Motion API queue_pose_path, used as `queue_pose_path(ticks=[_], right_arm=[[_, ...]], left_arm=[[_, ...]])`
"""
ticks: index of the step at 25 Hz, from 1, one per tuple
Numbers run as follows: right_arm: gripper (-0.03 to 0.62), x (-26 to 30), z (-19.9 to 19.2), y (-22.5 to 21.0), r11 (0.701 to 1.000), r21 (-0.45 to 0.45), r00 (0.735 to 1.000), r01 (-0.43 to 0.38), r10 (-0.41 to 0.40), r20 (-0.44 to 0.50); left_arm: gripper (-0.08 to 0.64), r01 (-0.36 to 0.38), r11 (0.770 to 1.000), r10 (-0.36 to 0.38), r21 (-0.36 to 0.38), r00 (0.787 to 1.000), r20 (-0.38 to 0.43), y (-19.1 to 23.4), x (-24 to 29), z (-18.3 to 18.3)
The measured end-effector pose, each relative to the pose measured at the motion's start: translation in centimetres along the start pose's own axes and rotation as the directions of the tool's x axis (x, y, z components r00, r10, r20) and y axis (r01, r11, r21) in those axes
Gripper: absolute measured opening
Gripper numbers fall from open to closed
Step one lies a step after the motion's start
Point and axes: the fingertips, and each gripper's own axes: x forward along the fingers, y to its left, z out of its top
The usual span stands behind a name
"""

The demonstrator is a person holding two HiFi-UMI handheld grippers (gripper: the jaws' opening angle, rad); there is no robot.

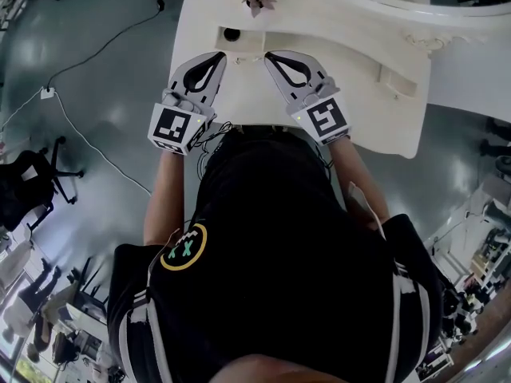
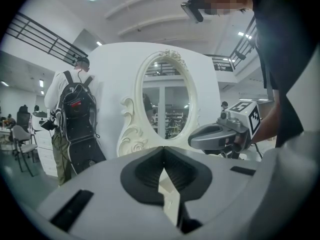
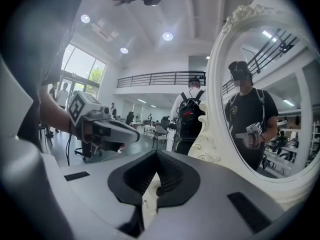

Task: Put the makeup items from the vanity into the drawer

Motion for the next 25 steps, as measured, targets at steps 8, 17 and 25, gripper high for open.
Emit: queue_pose_path(ticks=[8,17,25], right_arm=[[0.020,-0.7,-0.1,-1.4,0.998,-0.014,0.998,0.059,-0.059,0.009],[0.020,-0.5,-0.1,-1.3,0.999,0.007,0.999,0.052,-0.052,0.007],[0.020,-0.1,-0.2,-1.7,0.998,0.000,0.998,0.056,-0.056,0.004]], left_arm=[[0.018,0.008,1.000,-0.008,0.012,1.000,-0.004,-0.7,0.6,0.4],[0.018,0.005,1.000,-0.005,0.013,1.000,0.003,-0.7,0.6,0.4],[0.018,-0.006,1.000,0.006,0.009,1.000,0.004,-0.5,0.7,0.4]])
